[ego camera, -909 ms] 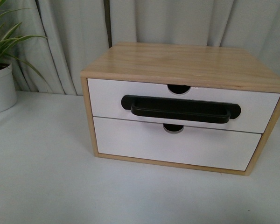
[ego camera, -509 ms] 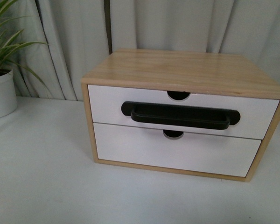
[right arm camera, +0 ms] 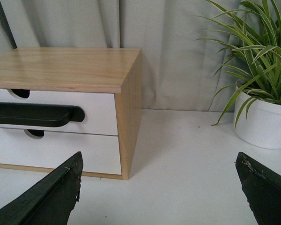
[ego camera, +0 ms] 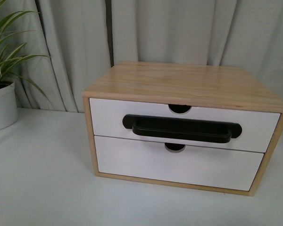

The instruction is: Pull drawer

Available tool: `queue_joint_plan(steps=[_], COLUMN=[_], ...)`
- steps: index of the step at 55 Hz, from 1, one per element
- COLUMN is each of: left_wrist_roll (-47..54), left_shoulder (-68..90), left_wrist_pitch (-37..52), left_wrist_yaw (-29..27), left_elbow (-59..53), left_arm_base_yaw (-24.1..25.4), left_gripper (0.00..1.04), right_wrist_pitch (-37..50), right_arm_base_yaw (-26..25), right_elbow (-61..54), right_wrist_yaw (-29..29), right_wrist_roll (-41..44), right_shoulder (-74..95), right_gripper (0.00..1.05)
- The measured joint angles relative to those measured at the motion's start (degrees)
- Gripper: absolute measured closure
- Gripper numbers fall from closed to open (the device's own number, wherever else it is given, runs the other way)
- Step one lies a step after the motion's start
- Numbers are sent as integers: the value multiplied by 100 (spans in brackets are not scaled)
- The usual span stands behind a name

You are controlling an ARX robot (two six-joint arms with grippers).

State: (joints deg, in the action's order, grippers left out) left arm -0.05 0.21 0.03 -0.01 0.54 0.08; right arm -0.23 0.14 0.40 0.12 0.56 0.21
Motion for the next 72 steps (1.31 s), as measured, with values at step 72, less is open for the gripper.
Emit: queue_joint_plan(steps=[72], left_wrist_roll=[5097], left_shoulder=[4249], left_wrist_pitch=[1283], left_wrist_yaw=[4098], left_elbow=[1613], left_arm_base_yaw=[-33], left_gripper=[6], right_wrist_pitch=[-1561], right_arm_base_yaw=[361], right_elbow=[3008], right_wrist_yaw=[-1154], right_wrist_roll=[1873], right_shoulder=[3947], right_gripper=[9])
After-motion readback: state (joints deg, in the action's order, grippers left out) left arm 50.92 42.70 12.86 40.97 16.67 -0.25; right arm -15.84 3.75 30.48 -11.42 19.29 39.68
